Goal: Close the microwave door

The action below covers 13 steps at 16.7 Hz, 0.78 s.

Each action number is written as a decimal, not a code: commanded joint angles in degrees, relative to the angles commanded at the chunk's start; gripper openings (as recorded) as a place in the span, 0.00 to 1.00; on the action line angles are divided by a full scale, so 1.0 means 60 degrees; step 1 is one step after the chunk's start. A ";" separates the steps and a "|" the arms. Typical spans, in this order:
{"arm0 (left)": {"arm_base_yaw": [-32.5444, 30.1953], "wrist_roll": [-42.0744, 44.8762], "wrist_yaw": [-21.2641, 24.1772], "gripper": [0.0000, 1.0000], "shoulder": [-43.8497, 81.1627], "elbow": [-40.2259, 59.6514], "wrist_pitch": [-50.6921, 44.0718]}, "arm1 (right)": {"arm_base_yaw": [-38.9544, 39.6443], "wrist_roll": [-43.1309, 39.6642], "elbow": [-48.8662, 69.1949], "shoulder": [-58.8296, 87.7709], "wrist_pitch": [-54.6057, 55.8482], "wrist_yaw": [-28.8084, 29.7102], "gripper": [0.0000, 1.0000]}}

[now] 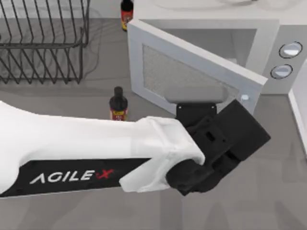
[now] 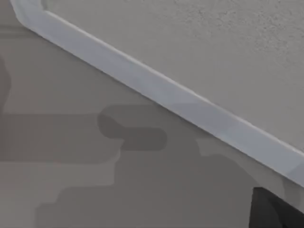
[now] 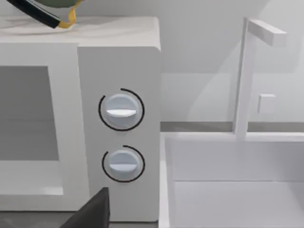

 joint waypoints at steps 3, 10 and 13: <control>0.0042 0.0004 0.0026 0.00 -0.0034 -0.0015 0.0024 | 0.0000 0.0000 0.0000 0.0000 0.0000 0.0000 1.00; -0.0513 -0.0569 -0.0264 0.00 0.1594 0.2279 -0.1058 | 0.0000 0.0000 0.0000 0.0000 0.0000 0.0000 1.00; -0.0816 -0.0905 -0.0417 0.00 0.2581 0.3943 -0.1774 | 0.0000 0.0000 0.0000 0.0000 0.0000 0.0000 1.00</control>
